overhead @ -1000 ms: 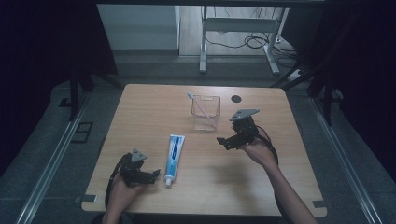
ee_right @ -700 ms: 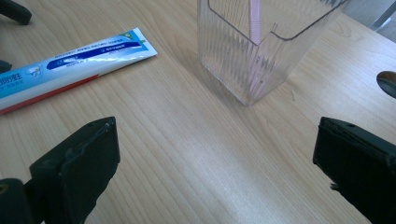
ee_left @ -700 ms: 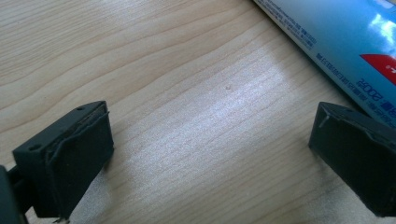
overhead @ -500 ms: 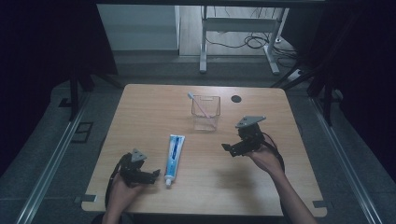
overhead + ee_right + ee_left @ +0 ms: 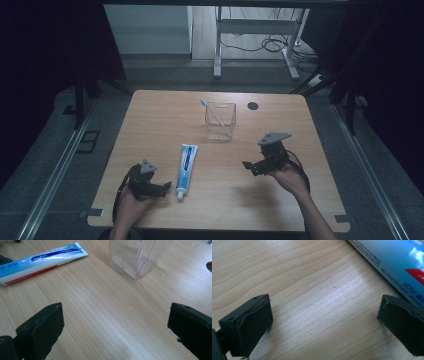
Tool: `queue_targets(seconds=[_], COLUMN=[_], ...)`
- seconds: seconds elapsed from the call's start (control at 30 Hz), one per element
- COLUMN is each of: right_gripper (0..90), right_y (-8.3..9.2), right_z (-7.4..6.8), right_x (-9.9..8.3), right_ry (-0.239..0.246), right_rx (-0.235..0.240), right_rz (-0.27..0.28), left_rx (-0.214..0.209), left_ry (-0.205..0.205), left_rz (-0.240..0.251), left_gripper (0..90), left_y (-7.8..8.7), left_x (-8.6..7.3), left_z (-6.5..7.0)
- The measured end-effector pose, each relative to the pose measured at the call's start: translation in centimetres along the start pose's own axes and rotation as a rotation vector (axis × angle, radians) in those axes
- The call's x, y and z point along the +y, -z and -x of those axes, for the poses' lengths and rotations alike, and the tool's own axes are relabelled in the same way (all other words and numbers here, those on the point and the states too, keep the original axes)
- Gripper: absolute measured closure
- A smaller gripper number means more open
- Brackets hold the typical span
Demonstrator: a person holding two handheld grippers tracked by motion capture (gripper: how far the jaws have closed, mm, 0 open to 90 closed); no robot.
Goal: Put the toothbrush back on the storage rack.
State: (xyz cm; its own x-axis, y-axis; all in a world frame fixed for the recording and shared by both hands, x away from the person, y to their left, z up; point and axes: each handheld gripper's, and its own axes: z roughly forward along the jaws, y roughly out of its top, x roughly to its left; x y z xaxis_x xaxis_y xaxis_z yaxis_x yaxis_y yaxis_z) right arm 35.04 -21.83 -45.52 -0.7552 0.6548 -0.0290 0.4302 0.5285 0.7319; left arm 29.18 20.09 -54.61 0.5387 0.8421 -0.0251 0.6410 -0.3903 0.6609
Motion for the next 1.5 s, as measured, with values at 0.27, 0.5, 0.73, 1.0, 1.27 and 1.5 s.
queue_targets(seconds=[0.27, 0.5, 0.73, 1.0, 1.27, 1.5], right_gripper=[0.5, 0.6, 0.6, 0.7, 1.2, 1.5], right_y=[0.7, 1.3, 1.8, 2.3, 2.2, 1.6], right_z=[-0.1, -0.1, -0.2, -0.4, -0.7, -1.2], right_x=[-1.4, -2.8, -4.3, -6.2, -8.3, -9.9], right_ry=[-0.007, -0.021, -0.046, -0.073, -0.109, -0.126], right_rx=[-0.01, -0.022, -0.034, -0.048, -0.05, -0.052], right_rz=[0.001, 0.002, 0.009, 0.013, 0.016, 0.016], left_rx=[0.0, 0.0, 0.0, 0.0, 0.0, 0.0], left_ry=[0.0, 0.003, 0.003, -0.003, -0.003, -0.005], left_rz=[0.0, 0.0, 0.0, 0.0, 0.0, 0.0], left_gripper=[0.0, 0.0, 0.0, 0.0, 0.0, 0.0], left_y=[0.0, 0.0, 0.0, 0.0, 0.0, 0.0], left_x=[0.0, 0.0, 0.0, 0.0, 0.0, 0.0], left_z=[0.0, 0.0, 0.0, 0.0, 0.0, 0.0])
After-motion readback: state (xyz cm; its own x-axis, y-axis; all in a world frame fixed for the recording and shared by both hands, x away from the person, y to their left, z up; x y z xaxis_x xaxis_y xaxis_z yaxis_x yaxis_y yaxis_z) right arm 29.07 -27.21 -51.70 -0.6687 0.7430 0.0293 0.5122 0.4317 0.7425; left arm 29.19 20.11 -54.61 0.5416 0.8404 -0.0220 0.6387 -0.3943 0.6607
